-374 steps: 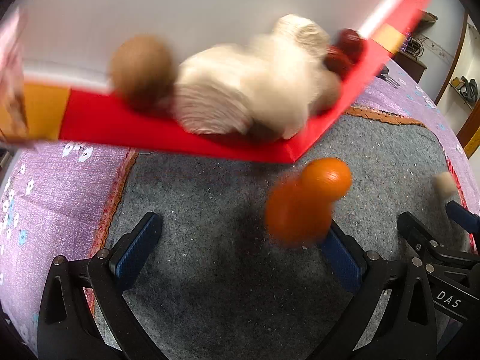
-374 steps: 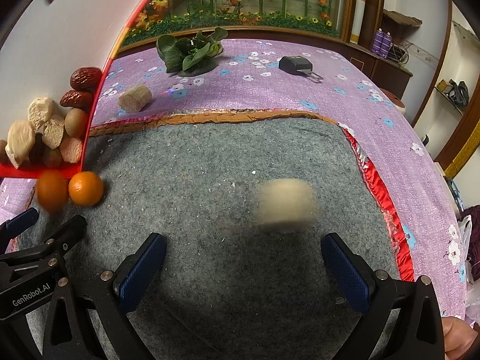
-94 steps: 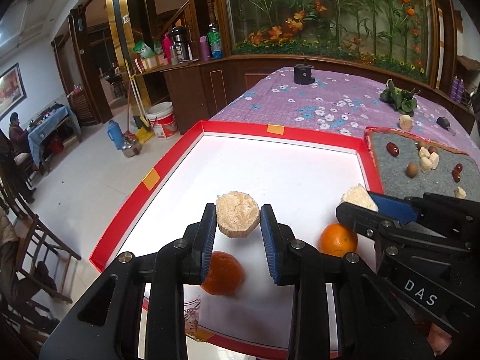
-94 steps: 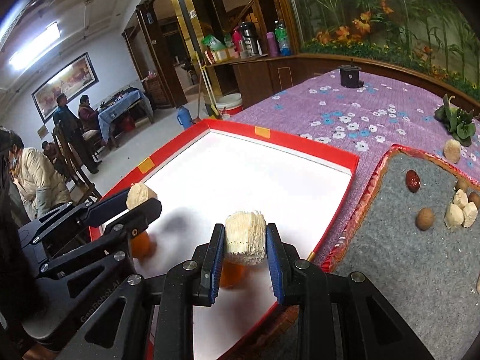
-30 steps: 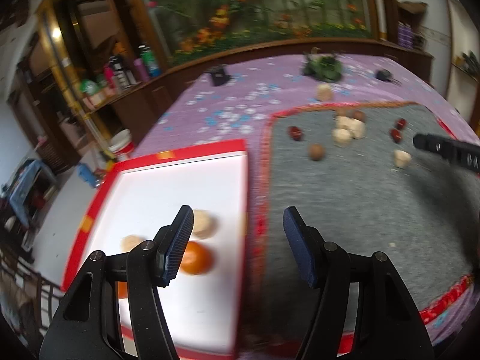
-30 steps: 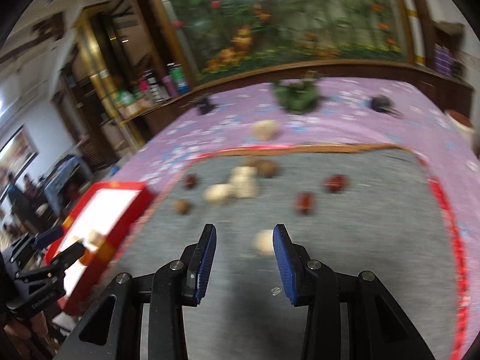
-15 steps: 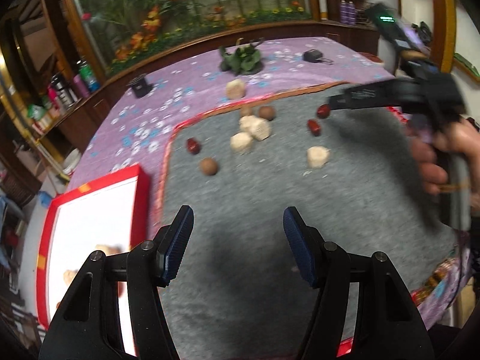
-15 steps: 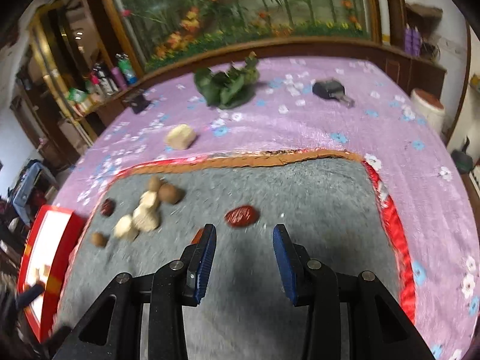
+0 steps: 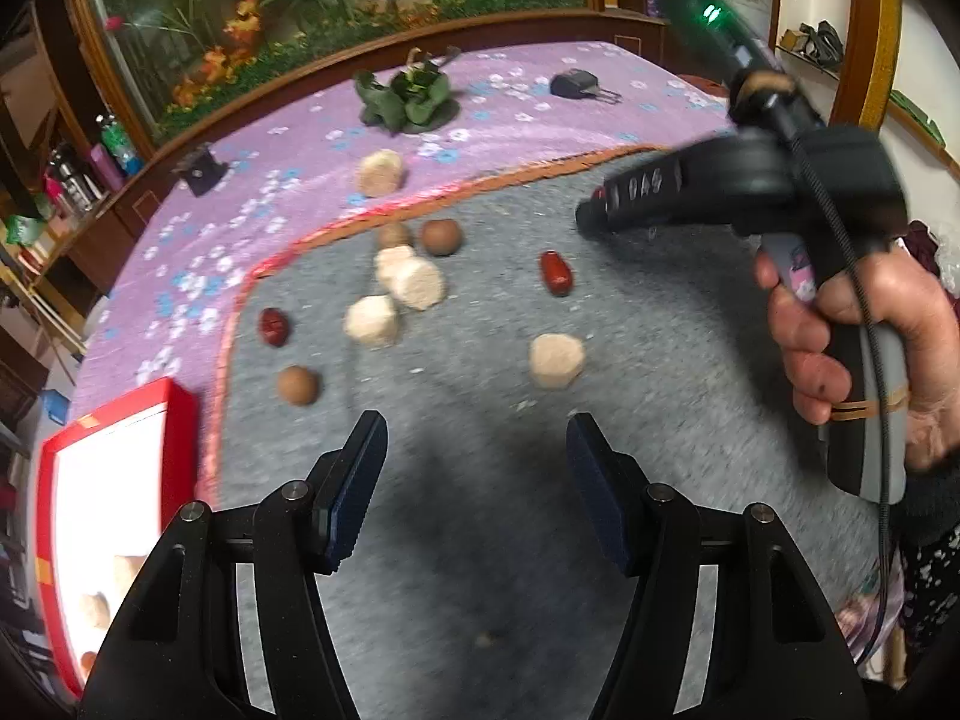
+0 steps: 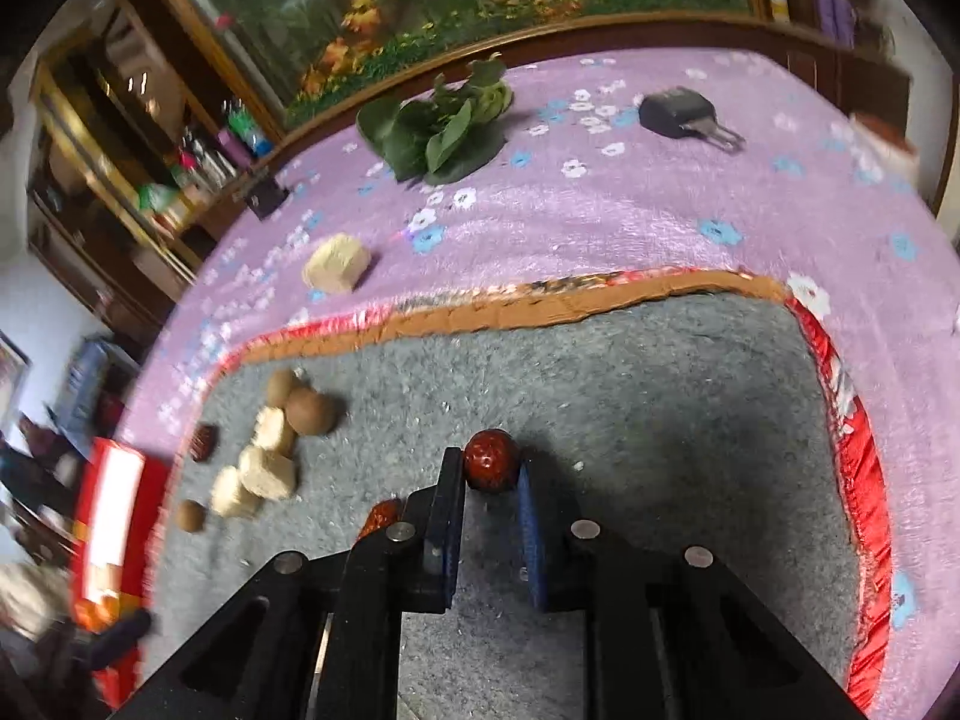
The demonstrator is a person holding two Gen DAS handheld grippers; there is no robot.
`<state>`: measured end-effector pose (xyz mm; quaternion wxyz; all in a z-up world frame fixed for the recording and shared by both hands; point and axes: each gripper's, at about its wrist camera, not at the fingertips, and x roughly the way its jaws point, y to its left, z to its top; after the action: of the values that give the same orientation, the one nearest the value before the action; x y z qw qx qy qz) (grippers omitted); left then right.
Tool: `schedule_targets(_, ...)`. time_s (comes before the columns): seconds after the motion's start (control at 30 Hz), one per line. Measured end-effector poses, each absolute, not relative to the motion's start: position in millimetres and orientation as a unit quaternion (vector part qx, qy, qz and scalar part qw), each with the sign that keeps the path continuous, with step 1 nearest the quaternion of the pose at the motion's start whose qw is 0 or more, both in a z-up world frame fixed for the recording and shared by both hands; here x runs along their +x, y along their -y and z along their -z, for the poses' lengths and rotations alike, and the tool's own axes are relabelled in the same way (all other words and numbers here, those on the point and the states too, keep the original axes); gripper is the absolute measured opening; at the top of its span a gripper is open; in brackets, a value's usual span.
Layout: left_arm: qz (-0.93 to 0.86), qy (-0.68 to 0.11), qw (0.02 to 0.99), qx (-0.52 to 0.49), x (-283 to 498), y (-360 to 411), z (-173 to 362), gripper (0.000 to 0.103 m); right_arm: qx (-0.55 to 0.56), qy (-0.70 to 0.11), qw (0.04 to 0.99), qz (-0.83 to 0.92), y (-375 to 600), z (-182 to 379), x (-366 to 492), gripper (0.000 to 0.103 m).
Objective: Organize fruits
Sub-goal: 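Grasp the round cake with the left gripper while the right gripper grasps a red date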
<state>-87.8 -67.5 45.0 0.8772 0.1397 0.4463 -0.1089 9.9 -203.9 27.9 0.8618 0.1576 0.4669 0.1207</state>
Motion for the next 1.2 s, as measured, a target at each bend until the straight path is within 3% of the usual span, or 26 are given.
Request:
schedule_targets(0.4, 0.137, -0.470, 0.862, 0.134, -55.9, 100.8, -23.6, 0.061, 0.237, -0.440, 0.856, -0.131, 229.8, -42.6, 5.6, 0.017)
schedule_targets(0.47, 0.138, -0.476, 0.858, 0.132, -52.9, 102.7, -19.2, 0.049, 0.240, -0.441, 0.854, -0.135, 228.8, -43.0, 6.0, 0.017)
schedule_targets(0.6, 0.149, -0.478, 0.858, 0.117, -48.3, 101.8, -16.2, 0.040, 0.237, -0.435, 0.857, -0.142, 226.0, -44.9, 5.4, 0.017)
schedule_targets(0.67, 0.153, -0.477, 0.859, 0.109, -47.1, 101.1, -16.3, 0.029, 0.235, -0.434, 0.858, -0.145, 224.3, -45.3, 5.2, 0.017)
schedule_targets(0.73, 0.152, -0.473, 0.861, 0.108, -46.3, 99.9, -16.4, 0.025, 0.234, -0.431, 0.859, -0.146, 223.7, -45.4, 4.7, 0.017)
schedule_targets(1.2, 0.110, -0.410, 0.900, 0.100, -90.5, 67.3, -51.0, 0.025, 0.220, -0.395, 0.879, -0.150, 222.0, -52.3, 0.2, 0.017)
